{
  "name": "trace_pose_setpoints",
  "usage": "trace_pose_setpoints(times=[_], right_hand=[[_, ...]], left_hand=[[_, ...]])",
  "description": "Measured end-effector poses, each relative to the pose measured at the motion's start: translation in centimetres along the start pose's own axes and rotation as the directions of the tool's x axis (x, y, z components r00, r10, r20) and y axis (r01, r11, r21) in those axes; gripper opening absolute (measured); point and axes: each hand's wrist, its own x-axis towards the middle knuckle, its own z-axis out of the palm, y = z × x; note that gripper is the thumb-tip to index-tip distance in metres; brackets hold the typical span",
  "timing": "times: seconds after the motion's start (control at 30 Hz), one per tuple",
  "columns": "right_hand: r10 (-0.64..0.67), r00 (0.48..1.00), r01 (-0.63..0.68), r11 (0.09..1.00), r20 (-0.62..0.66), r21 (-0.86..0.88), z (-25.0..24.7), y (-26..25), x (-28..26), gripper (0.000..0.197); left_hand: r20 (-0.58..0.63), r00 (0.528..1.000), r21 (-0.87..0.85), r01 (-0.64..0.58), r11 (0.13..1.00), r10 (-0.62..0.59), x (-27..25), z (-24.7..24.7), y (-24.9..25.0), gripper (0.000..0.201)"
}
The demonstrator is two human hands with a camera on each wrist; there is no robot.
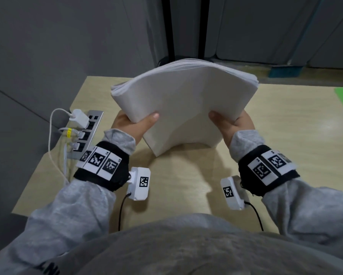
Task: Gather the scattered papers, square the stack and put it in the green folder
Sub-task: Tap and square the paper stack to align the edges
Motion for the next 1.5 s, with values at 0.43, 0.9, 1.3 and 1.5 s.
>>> trace_pose_setpoints(times=[0.43,0.9,1.3,1.5], right_hand=[[0.152,0.973,-0.132,0.984,0.175,-0.122,-0.2,5.1,1.0,0.097],[0.038,0.983,-0.017,0.993,0.18,-0.113,-0.5,2.8,1.8,0.089],[-0.27,0.962,0.267,0.959,0.025,0.093,-1.2,-4.3,1.6,0.11],[-0.385,0.921,0.389,0.915,-0.053,0.111,-1.0,-5.0,0.9,0.111]], left_hand=[[0.073,0.997,-0.081,0.02,0.997,-0.014,1.4,-0.8,-0.7,0.037],[0.14,0.99,-0.144,0.025,0.989,-0.005,1.9,-1.5,-1.0,0.062],[0.117,0.993,-0.145,-0.007,0.989,0.024,2.0,-1.8,-1.1,0.059],[0.128,0.991,-0.148,0.047,0.988,-0.028,1.9,-2.1,-0.7,0.078]])
